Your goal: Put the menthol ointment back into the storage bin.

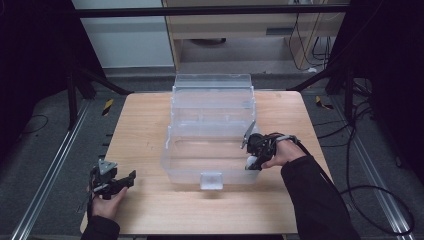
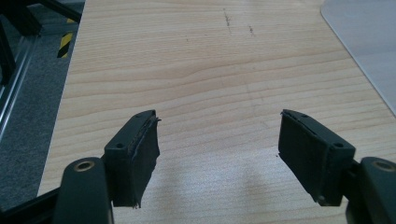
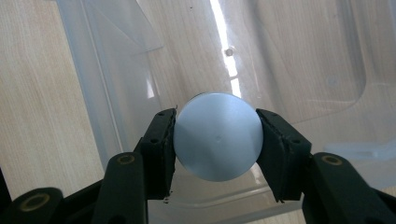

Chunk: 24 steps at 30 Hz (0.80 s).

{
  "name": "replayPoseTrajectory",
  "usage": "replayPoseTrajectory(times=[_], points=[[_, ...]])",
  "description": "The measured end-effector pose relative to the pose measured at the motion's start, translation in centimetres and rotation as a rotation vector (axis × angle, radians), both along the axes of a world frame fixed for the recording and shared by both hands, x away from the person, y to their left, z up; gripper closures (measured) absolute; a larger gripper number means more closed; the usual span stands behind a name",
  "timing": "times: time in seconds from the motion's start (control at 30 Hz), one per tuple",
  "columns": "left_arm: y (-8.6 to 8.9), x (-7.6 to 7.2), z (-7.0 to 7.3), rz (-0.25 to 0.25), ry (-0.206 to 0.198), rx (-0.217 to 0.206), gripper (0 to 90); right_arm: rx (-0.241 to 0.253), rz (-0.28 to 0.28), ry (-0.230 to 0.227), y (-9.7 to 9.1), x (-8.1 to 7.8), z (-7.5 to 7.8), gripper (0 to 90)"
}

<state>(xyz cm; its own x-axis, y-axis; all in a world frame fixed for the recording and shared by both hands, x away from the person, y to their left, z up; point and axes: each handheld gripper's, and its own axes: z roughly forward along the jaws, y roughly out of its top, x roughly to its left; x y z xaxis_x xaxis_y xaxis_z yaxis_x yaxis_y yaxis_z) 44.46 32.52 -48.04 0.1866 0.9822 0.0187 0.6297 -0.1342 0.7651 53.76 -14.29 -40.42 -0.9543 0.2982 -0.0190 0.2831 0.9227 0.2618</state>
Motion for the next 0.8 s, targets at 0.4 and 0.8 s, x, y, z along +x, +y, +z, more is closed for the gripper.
replayPoseTrajectory(times=[0.4,0.8], points=[[-0.07,0.02,-0.01,-0.005,0.004,0.003,28.2,0.0,-0.002,0.005,0.09,0.01,-0.14,50.1],[0.0,0.01,0.02,-0.002,0.001,-0.001,28.2,0.0,-0.004,0.006,0.16,0.06,-0.25,50.6]])
